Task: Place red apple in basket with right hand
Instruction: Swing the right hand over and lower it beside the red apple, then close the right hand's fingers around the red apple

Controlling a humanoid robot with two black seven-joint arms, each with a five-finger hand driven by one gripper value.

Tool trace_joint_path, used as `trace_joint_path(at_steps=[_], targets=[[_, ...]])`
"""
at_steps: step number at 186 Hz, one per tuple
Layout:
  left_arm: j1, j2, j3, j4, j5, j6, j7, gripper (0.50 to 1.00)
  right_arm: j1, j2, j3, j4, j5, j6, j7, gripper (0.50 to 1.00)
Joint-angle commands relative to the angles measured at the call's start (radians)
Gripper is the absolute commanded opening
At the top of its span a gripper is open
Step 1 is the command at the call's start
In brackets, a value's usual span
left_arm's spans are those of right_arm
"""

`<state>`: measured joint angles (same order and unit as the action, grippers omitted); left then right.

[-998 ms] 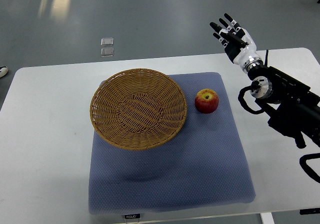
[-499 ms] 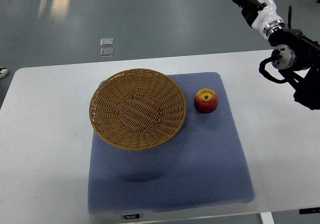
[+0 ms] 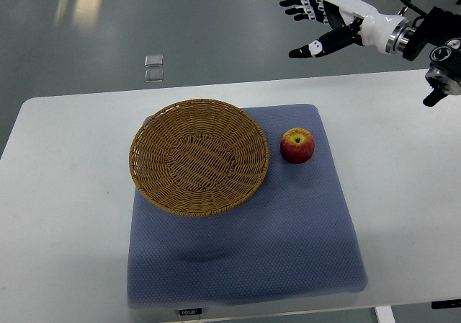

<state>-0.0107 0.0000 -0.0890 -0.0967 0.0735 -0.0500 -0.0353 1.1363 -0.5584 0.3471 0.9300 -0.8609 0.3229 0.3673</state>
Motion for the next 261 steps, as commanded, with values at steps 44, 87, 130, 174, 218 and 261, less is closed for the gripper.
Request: trace_joint_path(at_steps=[44, 87, 130, 174, 218, 261], targets=[[0.000, 0.000, 0.000, 0.000, 0.000, -0.001, 0.000, 1.000, 0.005, -0.002, -0.008, 0.035, -0.474, 0.145, 0.010, 0.924], [0.000, 0.000, 0.000, 0.000, 0.000, 0.001, 0.000, 1.000, -0.015, 0.029, -0.077, 0.039, -0.632, 0.093, 0.007, 0.924], [0.000, 0.000, 0.000, 0.000, 0.000, -0.001, 0.000, 1.000, -0.021, 0.031, -0.178, 0.020, -0.668, -0.021, 0.005, 0.921], [0.000, 0.000, 0.000, 0.000, 0.000, -0.001, 0.000, 1.000, -0.040, 0.043, -0.214, 0.012, -0.670, -0.064, 0.001, 0.921], [0.000, 0.000, 0.000, 0.000, 0.000, -0.001, 0.000, 1.000, -0.055, 0.089, -0.214, -0.026, -0.696, -0.080, -0.002, 0.919], [0.000, 0.000, 0.000, 0.000, 0.000, 0.001, 0.000, 1.000, -0.061, 0.121, -0.227, -0.060, -0.702, -0.097, -0.002, 0.917]])
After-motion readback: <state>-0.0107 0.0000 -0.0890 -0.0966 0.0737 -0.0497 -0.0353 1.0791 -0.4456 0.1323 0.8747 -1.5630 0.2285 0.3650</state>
